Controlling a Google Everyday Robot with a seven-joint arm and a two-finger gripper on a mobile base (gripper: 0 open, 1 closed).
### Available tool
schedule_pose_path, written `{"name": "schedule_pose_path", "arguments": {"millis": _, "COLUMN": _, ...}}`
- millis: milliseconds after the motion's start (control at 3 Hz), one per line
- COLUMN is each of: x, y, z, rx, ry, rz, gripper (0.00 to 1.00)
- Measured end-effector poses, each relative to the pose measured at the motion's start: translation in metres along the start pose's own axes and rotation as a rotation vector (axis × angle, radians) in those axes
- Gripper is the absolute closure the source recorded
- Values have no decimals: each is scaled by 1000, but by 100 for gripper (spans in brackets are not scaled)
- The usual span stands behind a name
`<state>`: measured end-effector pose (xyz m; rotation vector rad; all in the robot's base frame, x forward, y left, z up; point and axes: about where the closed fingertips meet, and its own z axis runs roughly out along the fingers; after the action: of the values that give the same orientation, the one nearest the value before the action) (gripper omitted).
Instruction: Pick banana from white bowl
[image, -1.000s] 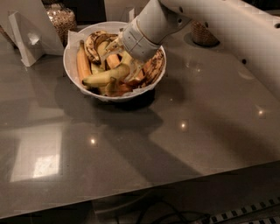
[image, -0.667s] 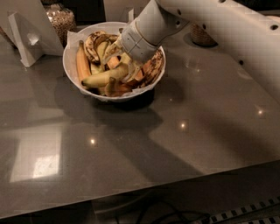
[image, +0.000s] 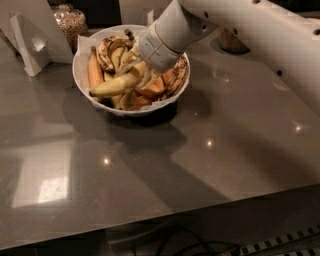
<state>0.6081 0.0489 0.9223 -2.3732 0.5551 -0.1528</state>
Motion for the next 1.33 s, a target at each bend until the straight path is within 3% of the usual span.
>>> {"name": "schedule_pose_path", "arguments": {"millis": 333, "x": -1, "y": 1, "z": -13, "rx": 20, "ry": 16, "rz": 11, "gripper": 100}}
{"name": "schedule_pose_path", "arguments": {"millis": 667, "x": 1, "y": -2, "z": -31, "rx": 47, "ry": 44, "rz": 17, "gripper": 100}}
{"name": "schedule_pose_path", "arguments": {"millis": 1333, "x": 3, "y": -9, "z": -87, "rx": 157, "ry": 91, "rz": 63, "gripper": 100}}
